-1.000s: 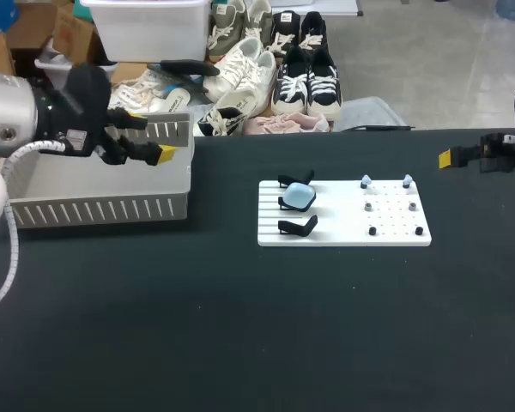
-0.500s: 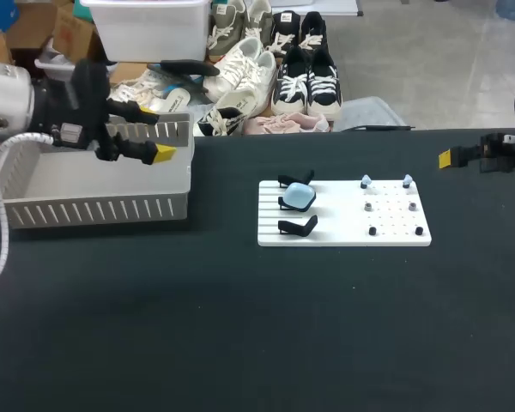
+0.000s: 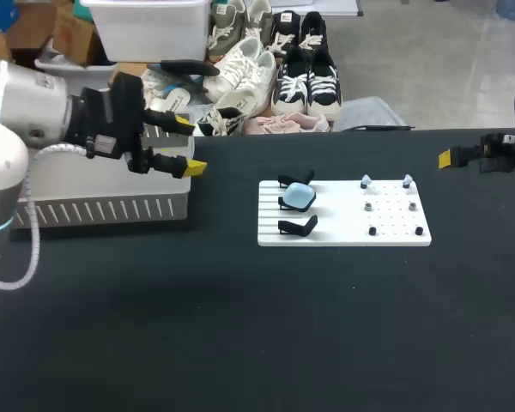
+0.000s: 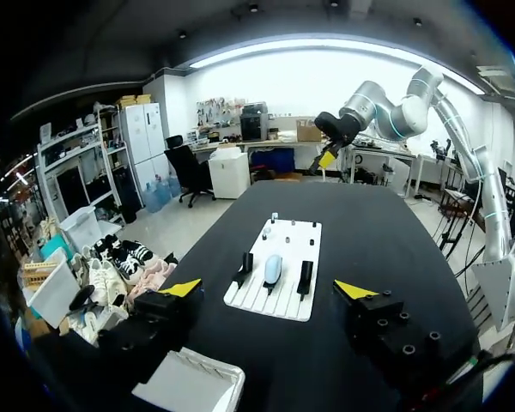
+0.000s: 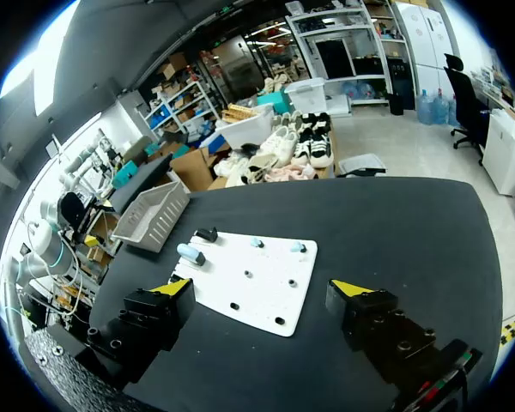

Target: Pick up each earbud case from the left stands, insert the matching earbuds, close the lid, and place the case in the box.

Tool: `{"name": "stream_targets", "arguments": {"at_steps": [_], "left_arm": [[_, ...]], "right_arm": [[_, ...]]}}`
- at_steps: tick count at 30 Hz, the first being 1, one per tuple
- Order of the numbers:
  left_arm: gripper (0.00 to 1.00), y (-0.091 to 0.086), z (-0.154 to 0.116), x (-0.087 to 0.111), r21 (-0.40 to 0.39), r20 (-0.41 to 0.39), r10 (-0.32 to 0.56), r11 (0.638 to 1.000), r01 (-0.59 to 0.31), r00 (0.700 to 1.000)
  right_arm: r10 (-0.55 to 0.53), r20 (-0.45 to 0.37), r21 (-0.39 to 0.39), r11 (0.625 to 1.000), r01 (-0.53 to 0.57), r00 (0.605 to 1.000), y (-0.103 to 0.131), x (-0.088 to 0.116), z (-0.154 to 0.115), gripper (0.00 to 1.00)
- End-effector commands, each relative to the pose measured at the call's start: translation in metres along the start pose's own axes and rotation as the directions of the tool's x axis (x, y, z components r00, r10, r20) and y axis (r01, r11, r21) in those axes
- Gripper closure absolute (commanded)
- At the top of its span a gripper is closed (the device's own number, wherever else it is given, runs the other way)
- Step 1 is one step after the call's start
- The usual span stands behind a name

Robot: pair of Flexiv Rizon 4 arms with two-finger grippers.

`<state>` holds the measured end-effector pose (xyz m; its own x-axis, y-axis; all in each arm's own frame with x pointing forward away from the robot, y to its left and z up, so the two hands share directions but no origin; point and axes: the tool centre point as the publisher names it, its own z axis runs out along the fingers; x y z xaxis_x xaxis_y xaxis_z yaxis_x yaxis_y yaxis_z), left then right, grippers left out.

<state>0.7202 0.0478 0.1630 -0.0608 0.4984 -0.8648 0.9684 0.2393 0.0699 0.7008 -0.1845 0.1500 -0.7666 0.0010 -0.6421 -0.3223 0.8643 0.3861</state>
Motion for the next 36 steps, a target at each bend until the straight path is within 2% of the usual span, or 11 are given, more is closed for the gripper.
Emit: {"name": "stream_targets", "arguments": {"at_steps": [1, 9, 16, 21, 29, 36], "left_arm": [[0.00, 0.009, 0.050, 0.006, 0.050, 0.018, 0.032, 0.998, -0.033, 0.999], [0.00, 0.010, 0.097, 0.015, 0.151, 0.041, 0.166, 0.974, -0.170, 0.985], [0.00, 0.013, 0.122, 0.025, 0.190, 0.025, 0.147, 0.971, -0.149, 0.989], [0.00, 0.010, 0.132, 0.028, 0.173, 0.024, 0.104, 0.979, -0.107, 0.994], [0.00, -0.007, 0.147, 0.037, 0.174, -0.006, 0.086, 0.981, -0.084, 0.996], [0.00, -0.008, 0.158, 0.048, 0.148, -0.025, 0.072, 0.987, -0.067, 0.997]], "right_arm": [[-0.001, 0.000, -0.004, 1.000, 0.001, 1.000, -0.001, 0.000, 0.000, 0.00], [-0.001, 0.000, -0.004, 1.000, 0.001, 1.000, -0.001, 0.000, 0.000, 0.00], [-0.001, 0.000, -0.004, 1.000, 0.001, 1.000, -0.001, 0.000, 0.000, 0.00], [-0.001, 0.000, -0.004, 1.000, 0.001, 1.000, -0.001, 0.000, 0.000, 0.00], [-0.001, 0.000, -0.004, 1.000, 0.001, 1.000, -0.001, 0.000, 0.000, 0.00], [-0.001, 0.000, -0.004, 1.000, 0.001, 1.000, -0.001, 0.000, 0.000, 0.00]]}}
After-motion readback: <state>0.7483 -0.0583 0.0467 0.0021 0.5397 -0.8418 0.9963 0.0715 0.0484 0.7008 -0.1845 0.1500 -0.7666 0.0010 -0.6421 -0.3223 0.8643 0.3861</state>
